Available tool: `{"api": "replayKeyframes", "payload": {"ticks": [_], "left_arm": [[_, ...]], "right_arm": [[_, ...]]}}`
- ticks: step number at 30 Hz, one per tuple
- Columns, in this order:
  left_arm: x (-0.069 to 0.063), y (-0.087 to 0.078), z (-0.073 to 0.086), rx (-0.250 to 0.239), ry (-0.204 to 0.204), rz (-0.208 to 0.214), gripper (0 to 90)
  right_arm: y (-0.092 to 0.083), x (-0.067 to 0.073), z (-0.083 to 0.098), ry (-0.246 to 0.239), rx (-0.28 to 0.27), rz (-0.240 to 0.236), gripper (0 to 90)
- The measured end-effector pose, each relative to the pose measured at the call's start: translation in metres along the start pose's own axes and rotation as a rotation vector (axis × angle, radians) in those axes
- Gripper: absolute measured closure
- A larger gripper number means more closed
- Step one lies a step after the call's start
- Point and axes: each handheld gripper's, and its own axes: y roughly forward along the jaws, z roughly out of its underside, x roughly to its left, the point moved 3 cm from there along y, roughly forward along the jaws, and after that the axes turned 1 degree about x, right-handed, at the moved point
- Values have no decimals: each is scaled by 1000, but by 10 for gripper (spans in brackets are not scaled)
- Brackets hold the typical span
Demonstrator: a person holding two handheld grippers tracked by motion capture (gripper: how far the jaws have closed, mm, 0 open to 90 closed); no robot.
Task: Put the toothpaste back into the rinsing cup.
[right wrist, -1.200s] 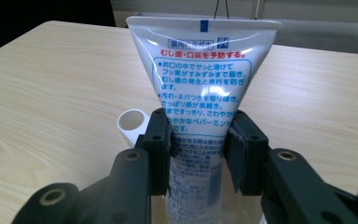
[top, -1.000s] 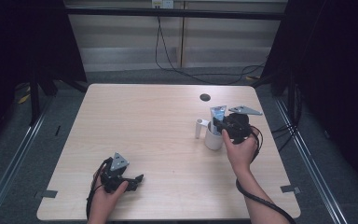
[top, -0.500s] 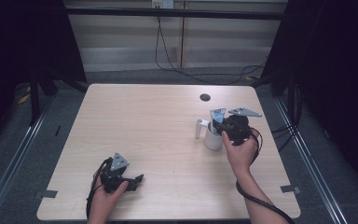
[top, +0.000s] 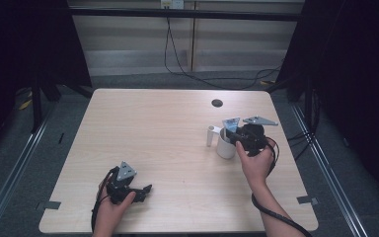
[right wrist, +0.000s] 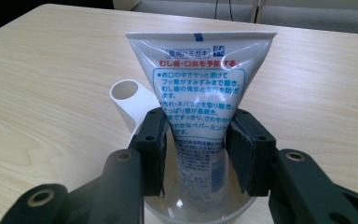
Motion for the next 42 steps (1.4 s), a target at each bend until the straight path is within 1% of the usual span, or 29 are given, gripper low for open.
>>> {"api": "replayKeyframes", "payload": {"ticks": [7, 15, 17, 19, 22, 24, 27, 30, 34, 37, 42], "left_arm": [[0, 0, 0, 0, 1, 0, 158], [0, 0, 0, -2, -3, -1, 158], [0, 0, 0, -2, -3, -1, 158], [0, 0, 0, -3, -4, -1, 158], [0, 0, 0, -3, -3, -1, 158], [0, 0, 0, -2, -3, -1, 158], [0, 0, 0, -3, -4, 0, 158], [0, 0, 0, -2, -5, 0, 158], [0, 0, 0, 1, 1, 0, 158], [0, 0, 0, -2, -5, 0, 158], [0, 0, 0, -2, -2, -1, 158]], "right_arm": [[-3, -1, 3, -5, 1, -5, 587], [-5, 2, 5, -24, 27, -22, 583], [-6, 3, 6, -34, 29, -14, 577], [-6, 3, 7, -28, 32, -24, 574], [-7, 2, 9, -21, 38, -31, 544], [-7, 1, 9, -26, 45, -27, 533], [-8, 0, 10, -20, 41, -35, 522], [-8, 0, 9, -30, 40, -36, 474], [-9, 1, 8, -45, 35, -40, 444], [-9, 1, 8, -53, 33, -40, 399], [-10, 1, 5, -83, 18, -32, 367]]}}
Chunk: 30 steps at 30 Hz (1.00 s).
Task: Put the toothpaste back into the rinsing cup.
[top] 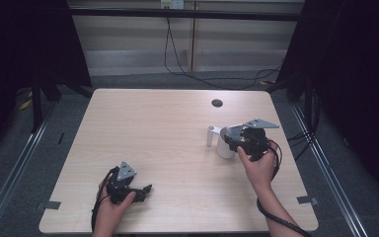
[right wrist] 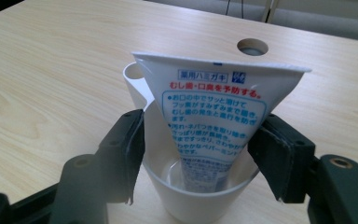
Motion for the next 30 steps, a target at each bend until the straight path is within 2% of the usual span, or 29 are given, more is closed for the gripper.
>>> {"api": "replayKeyframes", "payload": {"ticks": [10, 18, 24, 30], "left_arm": [[0, 0, 0, 0, -1, 0, 158], [0, 0, 0, 2, 2, 1, 158], [0, 0, 0, 2, 0, 1, 158], [0, 0, 0, 2, 3, 1, 158]], "right_arm": [[-1, -1, -4, -10, -4, -12, 350], [-2, -2, -8, -19, -7, 2, 313], [-3, -2, -9, -22, -15, 12, 253], [-3, -1, -11, -26, 3, 18, 180]]}}
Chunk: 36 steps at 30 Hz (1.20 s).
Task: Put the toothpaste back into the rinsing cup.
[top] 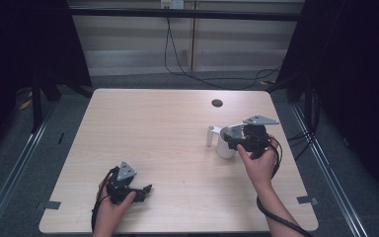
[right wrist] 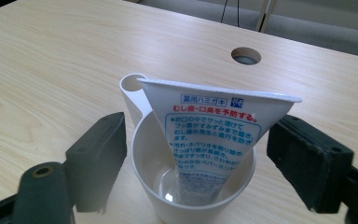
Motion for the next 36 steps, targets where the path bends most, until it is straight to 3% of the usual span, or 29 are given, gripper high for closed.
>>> {"api": "replayKeyframes", "payload": {"ticks": [8, 36], "left_arm": [[0, 0, 0, 0, 0, -1, 158], [0, 0, 0, -2, -3, -2, 158]], "right_arm": [[-2, 0, 2, -8, 10, -13, 136], [-23, -9, 18, -11, -9, -70, 131]]}}
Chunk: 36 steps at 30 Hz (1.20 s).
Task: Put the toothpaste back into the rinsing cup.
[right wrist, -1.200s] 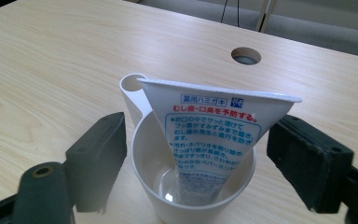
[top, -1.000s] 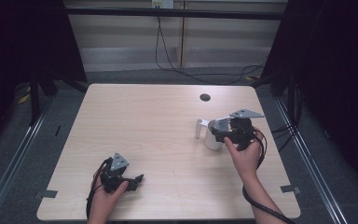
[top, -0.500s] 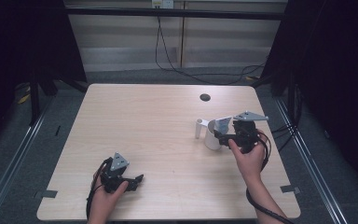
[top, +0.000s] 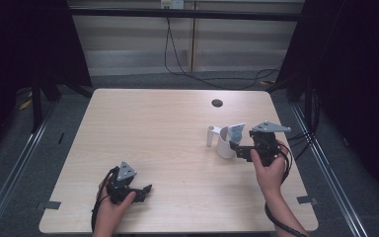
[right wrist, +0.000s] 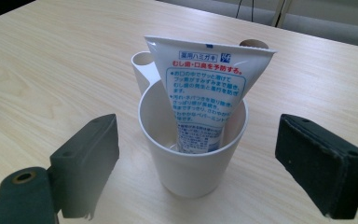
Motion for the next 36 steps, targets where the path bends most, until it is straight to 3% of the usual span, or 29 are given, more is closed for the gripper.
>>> {"api": "replayKeyframes", "payload": {"ticks": [36], "left_arm": [[0, 0, 0, 0, 0, 0, 158]], "right_arm": [[-22, -10, 26, 1, -11, -62, 137]]}}
